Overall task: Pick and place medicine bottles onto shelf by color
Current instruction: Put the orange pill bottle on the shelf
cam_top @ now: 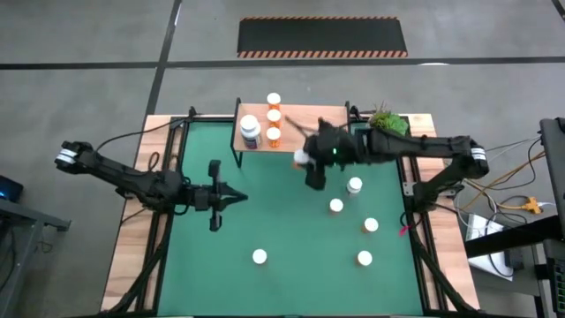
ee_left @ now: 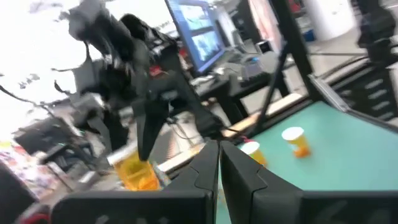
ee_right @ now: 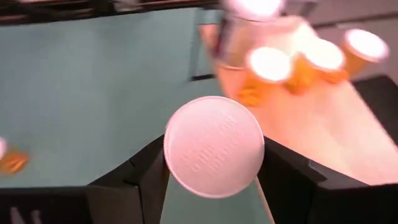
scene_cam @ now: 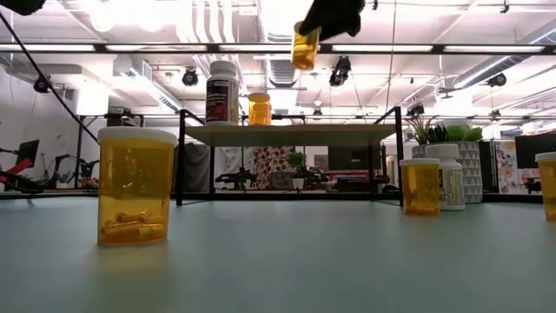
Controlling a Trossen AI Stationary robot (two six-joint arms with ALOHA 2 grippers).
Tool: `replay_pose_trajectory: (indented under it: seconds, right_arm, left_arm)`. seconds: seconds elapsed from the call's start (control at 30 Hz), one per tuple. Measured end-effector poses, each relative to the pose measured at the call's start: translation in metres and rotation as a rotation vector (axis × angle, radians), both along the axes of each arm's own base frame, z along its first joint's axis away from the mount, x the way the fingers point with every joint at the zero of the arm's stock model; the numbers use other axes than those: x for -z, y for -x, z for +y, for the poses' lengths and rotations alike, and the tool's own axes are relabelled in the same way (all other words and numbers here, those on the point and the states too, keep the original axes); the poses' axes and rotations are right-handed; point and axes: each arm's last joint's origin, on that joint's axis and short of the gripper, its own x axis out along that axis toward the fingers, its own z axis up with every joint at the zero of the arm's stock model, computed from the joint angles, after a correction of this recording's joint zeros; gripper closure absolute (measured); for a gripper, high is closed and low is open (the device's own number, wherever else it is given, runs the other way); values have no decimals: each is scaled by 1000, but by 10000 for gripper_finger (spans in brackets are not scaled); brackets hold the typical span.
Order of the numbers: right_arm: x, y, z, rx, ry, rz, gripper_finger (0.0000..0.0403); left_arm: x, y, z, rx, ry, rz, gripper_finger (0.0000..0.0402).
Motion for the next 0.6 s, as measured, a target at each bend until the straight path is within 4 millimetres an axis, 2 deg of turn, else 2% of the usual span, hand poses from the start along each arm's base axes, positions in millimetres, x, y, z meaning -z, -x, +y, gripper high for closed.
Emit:
replay_pose_trajectory:
  seconds: [0.17, 0.27, 0.47, 0.6]
  right_arm:
    - [4, 2, -41, 142, -22, -5, 198]
    - [11, -1, -64, 199, -19, 4, 198]
    - [27, -9, -103, 265, 2, 4, 198]
    - [36, -11, -129, 267, -47, 7, 198]
  left_arm:
    - [-8, 14, 5, -29, -30, -67, 402]
    - [-5, 19, 7, -29, -29, -69, 402]
    - [-3, 25, 8, -30, -29, -83, 402]
    - [0, 28, 9, -30, -28, -89, 402]
